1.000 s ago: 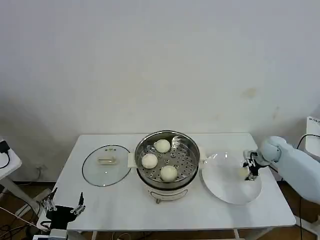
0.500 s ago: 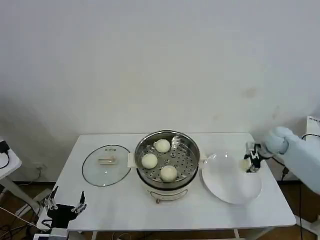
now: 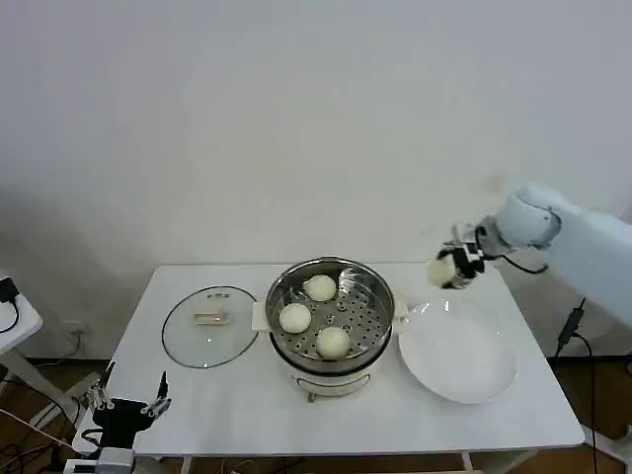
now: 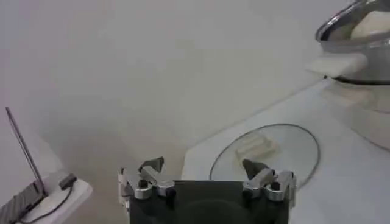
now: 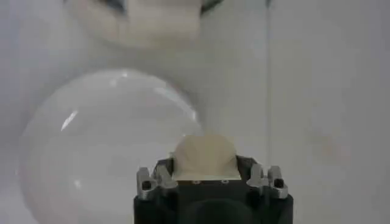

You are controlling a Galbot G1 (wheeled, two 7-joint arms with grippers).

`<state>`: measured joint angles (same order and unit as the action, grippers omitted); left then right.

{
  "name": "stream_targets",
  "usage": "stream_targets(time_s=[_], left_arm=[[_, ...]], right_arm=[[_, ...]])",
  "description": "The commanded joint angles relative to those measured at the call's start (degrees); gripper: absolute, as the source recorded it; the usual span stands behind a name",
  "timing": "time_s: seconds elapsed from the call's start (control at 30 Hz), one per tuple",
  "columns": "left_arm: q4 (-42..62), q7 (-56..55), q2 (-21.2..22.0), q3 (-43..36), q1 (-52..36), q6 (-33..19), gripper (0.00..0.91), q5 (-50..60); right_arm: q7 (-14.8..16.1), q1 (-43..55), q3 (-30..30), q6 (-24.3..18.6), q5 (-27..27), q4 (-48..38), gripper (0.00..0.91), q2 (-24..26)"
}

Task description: Take steamed baozi put them in steamer then cover it.

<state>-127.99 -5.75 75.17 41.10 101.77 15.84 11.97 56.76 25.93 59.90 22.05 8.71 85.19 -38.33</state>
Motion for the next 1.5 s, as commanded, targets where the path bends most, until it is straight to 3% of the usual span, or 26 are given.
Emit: stream_targets(time_s=[0.03, 0.4, 0.9, 1.5], left_arm=[[0.0, 0.0, 0.3, -0.2, 0.0, 0.0, 0.907, 0.1], [-0.1, 0.1, 0.6, 0.0, -0.4, 0.1, 0.907, 0.1], [1.2, 0.1, 0.0, 0.6, -1.0, 0.0, 0.907, -0.4], [1.6, 0.0, 0.2, 1.0, -1.0, -0.2, 0.907, -0.6]], right_arm=[[-5.1, 11.9, 10.4, 8.2, 14.5, 8.4, 0.695, -9.6], [-9.8, 9.1, 12.7, 14.2, 24.2, 6.9, 0.695, -16.7], [-7.4, -0.3, 12.6, 13.3, 16.0, -0.7, 0.695, -15.5], [-6.1, -2.0, 10.3, 11.8, 12.6, -5.9, 0.695, -18.1]])
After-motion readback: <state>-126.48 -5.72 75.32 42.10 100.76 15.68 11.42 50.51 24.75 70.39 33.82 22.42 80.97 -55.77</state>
